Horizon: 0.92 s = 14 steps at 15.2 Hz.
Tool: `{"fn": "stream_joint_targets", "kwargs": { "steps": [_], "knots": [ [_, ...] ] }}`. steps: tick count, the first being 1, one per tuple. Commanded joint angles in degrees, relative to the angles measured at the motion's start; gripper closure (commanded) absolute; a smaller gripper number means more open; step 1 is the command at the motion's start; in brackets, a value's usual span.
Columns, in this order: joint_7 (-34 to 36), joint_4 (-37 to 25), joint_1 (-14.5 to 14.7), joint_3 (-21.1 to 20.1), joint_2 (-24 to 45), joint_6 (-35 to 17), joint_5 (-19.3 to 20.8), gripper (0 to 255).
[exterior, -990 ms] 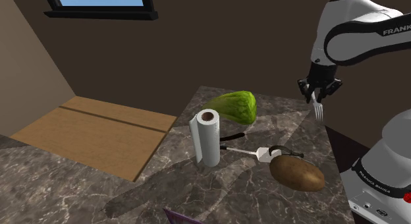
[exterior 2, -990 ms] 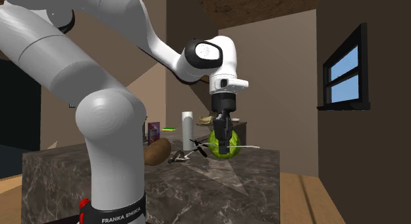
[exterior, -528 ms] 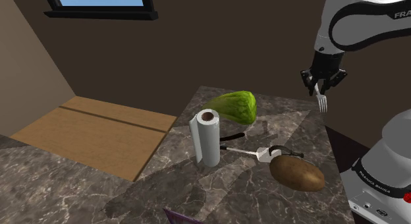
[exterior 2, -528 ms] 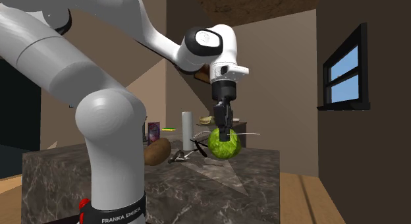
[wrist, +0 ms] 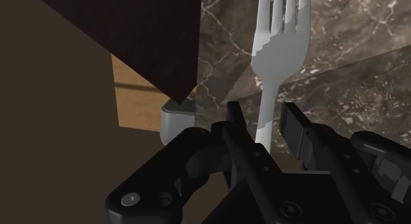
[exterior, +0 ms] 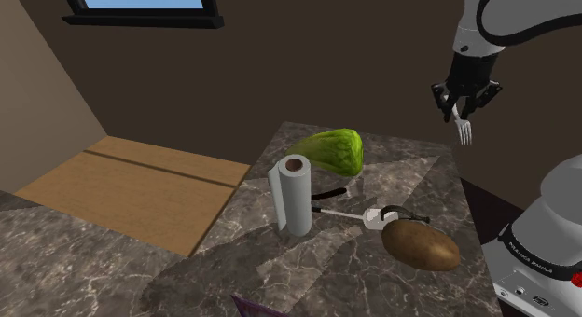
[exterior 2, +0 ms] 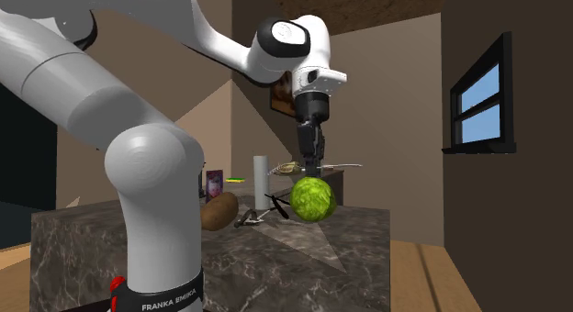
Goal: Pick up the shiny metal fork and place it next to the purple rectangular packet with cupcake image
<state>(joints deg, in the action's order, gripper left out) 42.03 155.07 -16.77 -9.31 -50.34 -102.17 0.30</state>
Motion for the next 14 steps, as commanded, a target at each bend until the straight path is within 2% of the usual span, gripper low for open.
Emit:
{"fn": "stream_joint_targets", "kwargs": {
  "steps": [1,9,14],
  "knots": [
    [-0.12,-1.64,-0.04,0.1,-0.16,1.81,0.07,255],
    [-0.69,-7.64,-0.35,0.58,0.06,7.55,0.48,255],
    [5.12,-5.71,3.56,-4.87,-6.16,12.15,-4.95,255]
  ]
}}
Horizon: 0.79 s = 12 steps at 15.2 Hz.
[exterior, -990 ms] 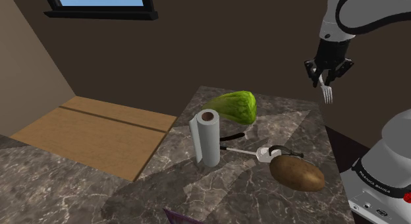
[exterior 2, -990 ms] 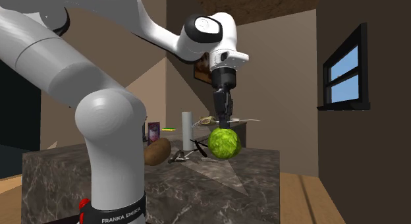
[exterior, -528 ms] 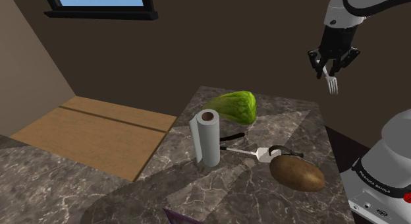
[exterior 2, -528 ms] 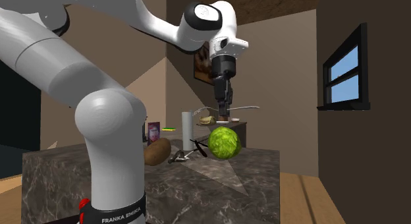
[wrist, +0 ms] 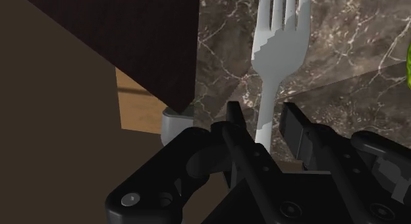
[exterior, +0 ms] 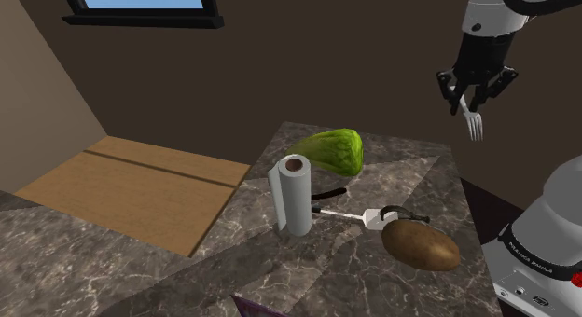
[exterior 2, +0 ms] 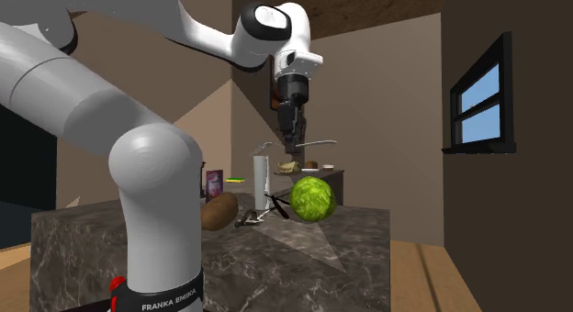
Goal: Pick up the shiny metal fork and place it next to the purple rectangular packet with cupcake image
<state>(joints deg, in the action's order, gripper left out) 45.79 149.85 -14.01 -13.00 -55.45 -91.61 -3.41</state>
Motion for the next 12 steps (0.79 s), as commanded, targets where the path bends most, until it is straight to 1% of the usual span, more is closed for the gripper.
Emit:
{"fn": "stream_joint_targets", "kwargs": {
  "steps": [1,6,12],
  "knots": [
    [2.61,-0.32,1.62,-2.34,-2.07,2.49,-2.42,255],
    [9.15,-0.57,5.54,-8.45,-5.97,6.54,-8.73,255],
    [17.41,-3.15,9.27,-16.27,-7.98,10.22,-16.68,255]
  ]
}}
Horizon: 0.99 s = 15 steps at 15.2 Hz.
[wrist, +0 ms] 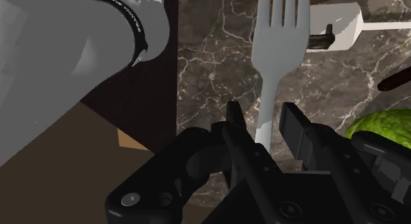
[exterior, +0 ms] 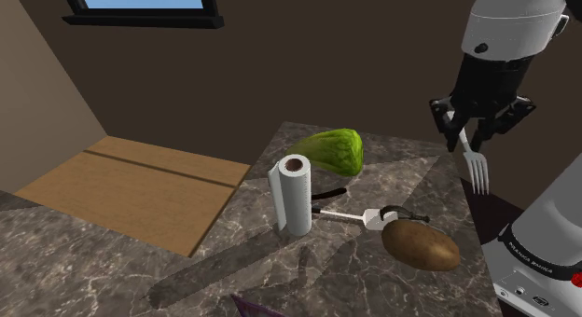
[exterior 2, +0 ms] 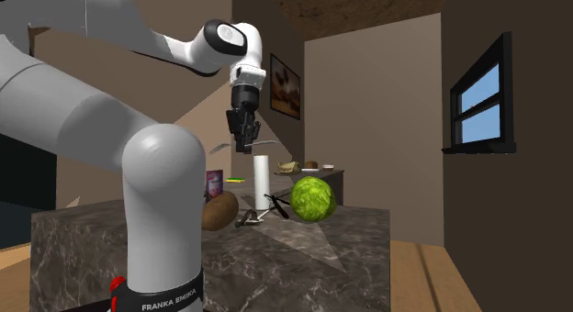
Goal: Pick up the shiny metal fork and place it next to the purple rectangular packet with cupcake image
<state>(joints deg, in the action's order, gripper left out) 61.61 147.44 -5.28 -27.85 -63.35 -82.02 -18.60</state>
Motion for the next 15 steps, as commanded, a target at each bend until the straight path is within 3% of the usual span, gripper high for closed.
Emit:
{"fn": "stream_joint_targets", "kwargs": {
  "steps": [1,8,15],
  "knots": [
    [2.99,-1.4,1.02,-2.74,-0.15,1.09,-2.79,255],
    [12.74,-7.65,2.79,-12.06,1.06,3.31,-11.43,255],
    [22.24,-16.62,1.49,-21.56,4.32,4.13,-18.62,255]
  ]
}}
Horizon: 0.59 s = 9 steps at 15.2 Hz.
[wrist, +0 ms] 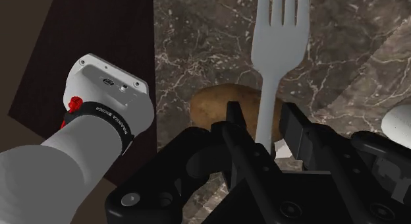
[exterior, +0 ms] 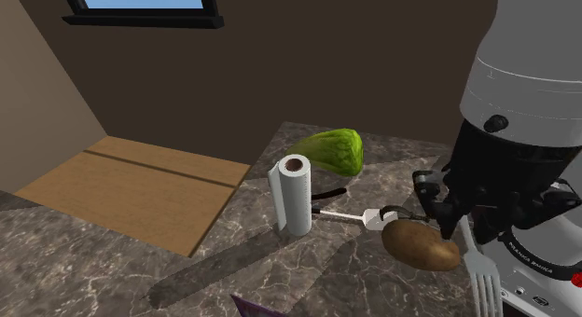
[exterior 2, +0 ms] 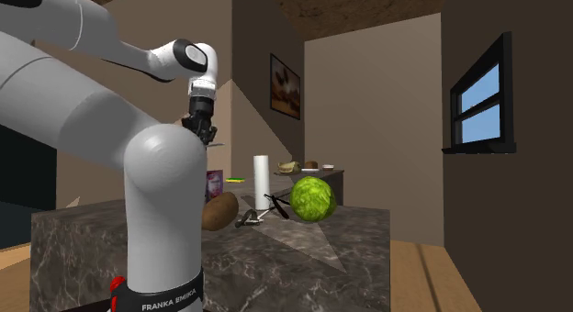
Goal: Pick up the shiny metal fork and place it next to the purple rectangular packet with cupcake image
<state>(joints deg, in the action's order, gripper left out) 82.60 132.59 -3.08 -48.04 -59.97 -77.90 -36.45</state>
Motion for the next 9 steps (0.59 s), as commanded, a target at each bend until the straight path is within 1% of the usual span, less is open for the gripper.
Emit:
{"fn": "stream_joint_targets", "kwargs": {
  "steps": [1,5,9],
  "knots": [
    [2.59,-3.27,-1.17,-2.77,1.5,0.06,-1.66,255],
    [7.89,-9.77,-3.71,-8.54,3.87,0.14,-4.85,255],
    [13.14,-17.19,-7.52,-14.74,6.23,0.22,-7.51,255]
  ]
}}
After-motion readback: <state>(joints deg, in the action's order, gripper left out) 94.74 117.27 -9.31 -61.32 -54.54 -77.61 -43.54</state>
